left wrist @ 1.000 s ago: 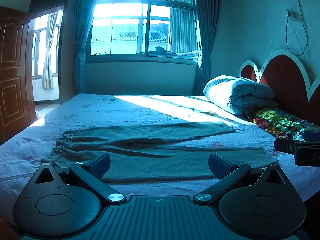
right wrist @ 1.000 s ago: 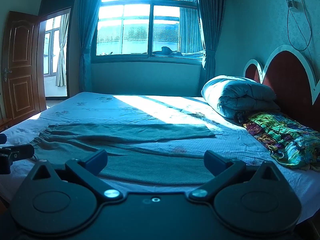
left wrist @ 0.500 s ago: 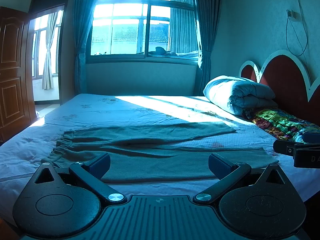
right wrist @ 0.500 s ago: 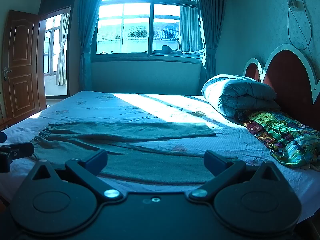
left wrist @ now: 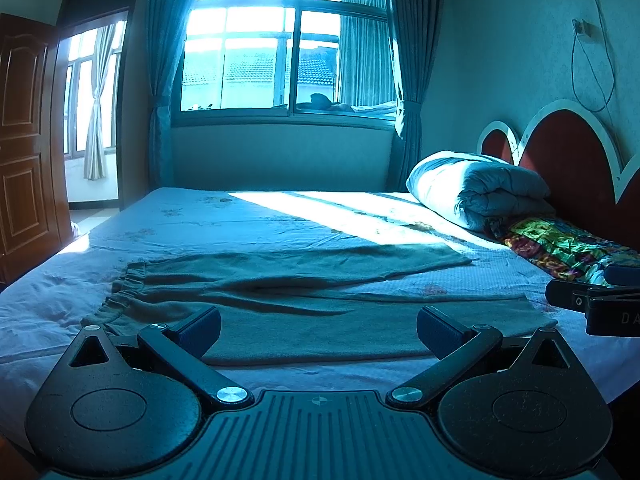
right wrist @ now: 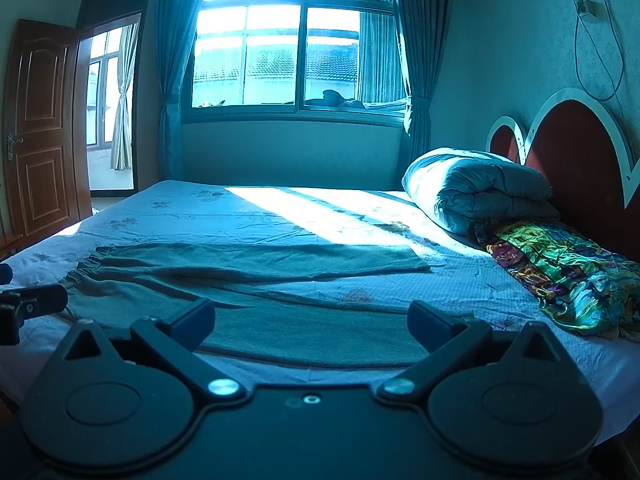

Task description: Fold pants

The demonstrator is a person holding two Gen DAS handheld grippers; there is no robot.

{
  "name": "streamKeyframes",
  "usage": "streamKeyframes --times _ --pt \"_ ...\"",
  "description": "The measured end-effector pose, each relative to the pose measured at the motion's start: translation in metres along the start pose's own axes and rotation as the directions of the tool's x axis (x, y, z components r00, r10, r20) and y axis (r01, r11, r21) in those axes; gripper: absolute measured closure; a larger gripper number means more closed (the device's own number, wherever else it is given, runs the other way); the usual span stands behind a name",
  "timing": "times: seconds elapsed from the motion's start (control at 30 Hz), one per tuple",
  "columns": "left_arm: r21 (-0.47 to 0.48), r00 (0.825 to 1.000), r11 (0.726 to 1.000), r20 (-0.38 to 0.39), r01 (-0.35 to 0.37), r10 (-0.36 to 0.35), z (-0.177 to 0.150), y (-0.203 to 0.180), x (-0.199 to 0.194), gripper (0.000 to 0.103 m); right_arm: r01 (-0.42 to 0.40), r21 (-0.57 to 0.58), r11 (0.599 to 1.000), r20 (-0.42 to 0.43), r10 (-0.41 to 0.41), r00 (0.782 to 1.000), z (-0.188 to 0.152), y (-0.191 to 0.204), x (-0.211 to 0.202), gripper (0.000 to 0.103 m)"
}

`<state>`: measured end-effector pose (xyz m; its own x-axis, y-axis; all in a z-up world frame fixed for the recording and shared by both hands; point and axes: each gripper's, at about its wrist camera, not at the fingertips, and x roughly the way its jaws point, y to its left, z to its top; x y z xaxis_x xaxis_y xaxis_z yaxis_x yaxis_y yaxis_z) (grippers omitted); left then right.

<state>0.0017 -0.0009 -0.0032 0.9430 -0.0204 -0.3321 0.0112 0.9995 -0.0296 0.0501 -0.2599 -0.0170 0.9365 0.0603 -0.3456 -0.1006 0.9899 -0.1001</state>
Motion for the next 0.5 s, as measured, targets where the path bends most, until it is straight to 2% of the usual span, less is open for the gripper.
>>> streamKeyframes --times 0.5 --pt "0.0 1.0 1.0 -0.002 0.001 -0.001 0.0006 -0.0004 -0.0002 0.0 -0.001 -0.001 1.0 -0.002 0.001 1.0 -0.0012 0.0002 -0.0002 0.006"
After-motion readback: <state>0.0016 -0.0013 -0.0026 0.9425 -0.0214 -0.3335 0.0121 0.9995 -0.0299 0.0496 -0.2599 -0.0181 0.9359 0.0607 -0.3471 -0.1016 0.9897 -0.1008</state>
